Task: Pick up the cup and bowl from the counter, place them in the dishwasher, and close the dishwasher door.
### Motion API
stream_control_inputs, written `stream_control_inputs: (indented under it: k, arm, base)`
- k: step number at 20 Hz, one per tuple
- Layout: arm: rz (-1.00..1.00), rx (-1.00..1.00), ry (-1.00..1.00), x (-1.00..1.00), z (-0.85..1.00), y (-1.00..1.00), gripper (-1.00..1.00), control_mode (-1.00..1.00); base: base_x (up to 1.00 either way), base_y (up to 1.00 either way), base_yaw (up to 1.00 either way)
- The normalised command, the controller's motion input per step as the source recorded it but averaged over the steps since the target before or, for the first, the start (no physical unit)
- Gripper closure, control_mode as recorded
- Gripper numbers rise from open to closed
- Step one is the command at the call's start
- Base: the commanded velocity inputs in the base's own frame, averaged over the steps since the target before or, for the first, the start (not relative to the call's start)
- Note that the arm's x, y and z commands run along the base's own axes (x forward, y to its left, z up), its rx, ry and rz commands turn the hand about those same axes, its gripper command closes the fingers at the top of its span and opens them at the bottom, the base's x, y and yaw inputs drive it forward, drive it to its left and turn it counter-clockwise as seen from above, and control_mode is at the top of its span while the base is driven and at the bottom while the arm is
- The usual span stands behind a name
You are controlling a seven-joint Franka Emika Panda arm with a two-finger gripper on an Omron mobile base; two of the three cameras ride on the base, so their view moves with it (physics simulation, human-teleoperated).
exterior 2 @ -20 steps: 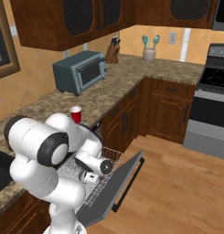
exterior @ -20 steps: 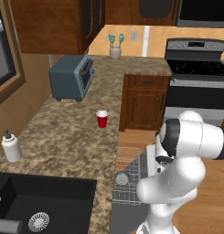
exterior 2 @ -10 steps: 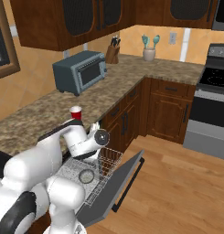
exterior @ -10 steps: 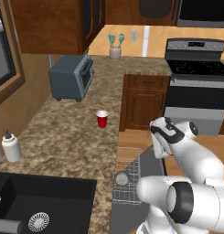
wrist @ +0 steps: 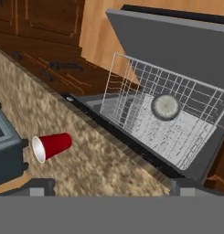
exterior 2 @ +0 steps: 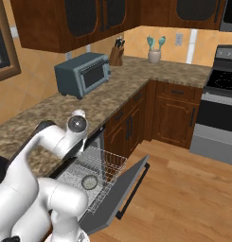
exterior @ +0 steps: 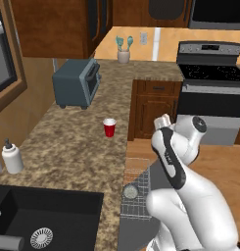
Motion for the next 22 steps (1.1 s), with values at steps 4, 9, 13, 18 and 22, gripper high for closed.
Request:
stream_control_inputs:
  k: [4,9,13,18,22]
  arm:
    - [0.03,-0.07,0.0,0.01,0.56,0.42,-1.0,-1.0]
    - [0.09,-0.02,0.0,0.08,0.5,0.29,-1.0,-1.0]
    - [0.19,-0.16,0.0,0.04,0.14,0.03,-1.0,-1.0]
    - [0.23,-0.32,0.02,0.01,0.13,0.03,-1.0,-1.0]
    - [0.28,-0.37,0.04,0.0,0.15,0.12,-1.0,-1.0]
  base:
    - [0.0,0.0,0.0]
    - [0.0,0.0,0.0]
    - [0.0,0.0,0.0]
    - [0.0,0.0,0.0]
    - [0.0,0.0,0.0]
